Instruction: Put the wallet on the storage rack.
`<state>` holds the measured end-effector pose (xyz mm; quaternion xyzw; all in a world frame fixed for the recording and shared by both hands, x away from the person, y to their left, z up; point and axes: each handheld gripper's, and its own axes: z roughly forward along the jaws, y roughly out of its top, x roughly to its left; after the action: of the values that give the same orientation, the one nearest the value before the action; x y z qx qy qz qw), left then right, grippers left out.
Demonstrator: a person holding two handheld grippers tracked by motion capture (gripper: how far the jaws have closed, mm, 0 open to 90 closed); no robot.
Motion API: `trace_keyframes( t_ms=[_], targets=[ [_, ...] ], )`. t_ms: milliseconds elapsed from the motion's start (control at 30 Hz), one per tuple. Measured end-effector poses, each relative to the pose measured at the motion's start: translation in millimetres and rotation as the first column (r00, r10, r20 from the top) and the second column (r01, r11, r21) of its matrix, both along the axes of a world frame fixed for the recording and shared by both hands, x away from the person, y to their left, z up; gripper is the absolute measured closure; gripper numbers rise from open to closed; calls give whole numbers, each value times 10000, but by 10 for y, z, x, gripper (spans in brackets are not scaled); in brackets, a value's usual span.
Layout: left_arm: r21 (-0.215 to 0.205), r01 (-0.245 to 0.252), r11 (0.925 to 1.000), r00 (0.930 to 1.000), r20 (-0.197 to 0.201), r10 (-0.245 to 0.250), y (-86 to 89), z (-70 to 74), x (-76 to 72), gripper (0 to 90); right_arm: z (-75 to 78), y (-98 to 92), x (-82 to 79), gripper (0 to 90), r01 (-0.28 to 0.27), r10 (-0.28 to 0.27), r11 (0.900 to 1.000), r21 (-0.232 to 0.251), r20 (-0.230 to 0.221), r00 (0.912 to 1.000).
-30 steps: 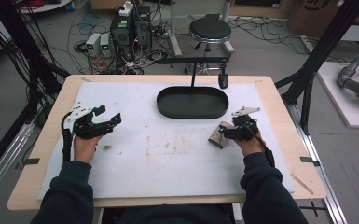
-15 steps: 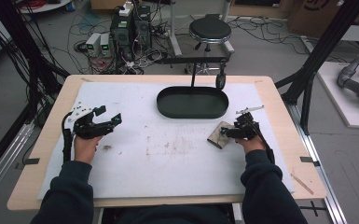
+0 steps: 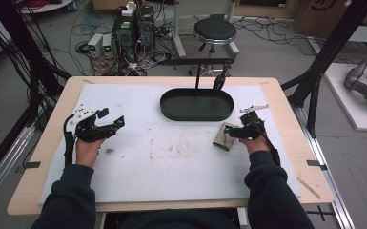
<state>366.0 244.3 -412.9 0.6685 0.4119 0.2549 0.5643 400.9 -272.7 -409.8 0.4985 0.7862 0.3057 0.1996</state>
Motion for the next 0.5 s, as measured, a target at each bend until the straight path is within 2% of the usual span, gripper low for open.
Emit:
trace_keyframes(
  t_ms=[67,167,200,233,267,367,467,500],
  targets=[
    [0,-10,10000,10000,-3,10,-4,1,-2,206,-32,35,-37,215,453,-450,9988,207,-159,9989],
    [29,-15,10000,10000,-7,15,1,4,-4,206,-80,76,-51,215,708,-700,9973,192,-358,9969],
    [6,-13,10000,10000,24,13,5,5,-3,206,-133,107,-51,211,967,-950,9950,266,-588,9937],
    [6,-13,10000,10000,24,13,5,5,-3,206,-133,107,-51,211,967,-950,9950,266,-588,9937],
    [-32,-48,10000,10000,-7,48,5,3,-2,206,-180,131,-45,211,999,-973,9945,303,-781,9922],
    [-34,-51,10000,10000,1,51,5,2,-1,206,-180,114,-38,252,766,-734,9964,363,-821,9939],
    [-23,-37,10000,10000,2,37,3,2,-1,206,-137,56,-31,376,88,-86,10000,24,-749,9972],
    [-23,-37,10000,10000,2,37,3,2,-1,206,-137,56,-31,376,88,-86,10000,24,-749,9972]
  ],
)
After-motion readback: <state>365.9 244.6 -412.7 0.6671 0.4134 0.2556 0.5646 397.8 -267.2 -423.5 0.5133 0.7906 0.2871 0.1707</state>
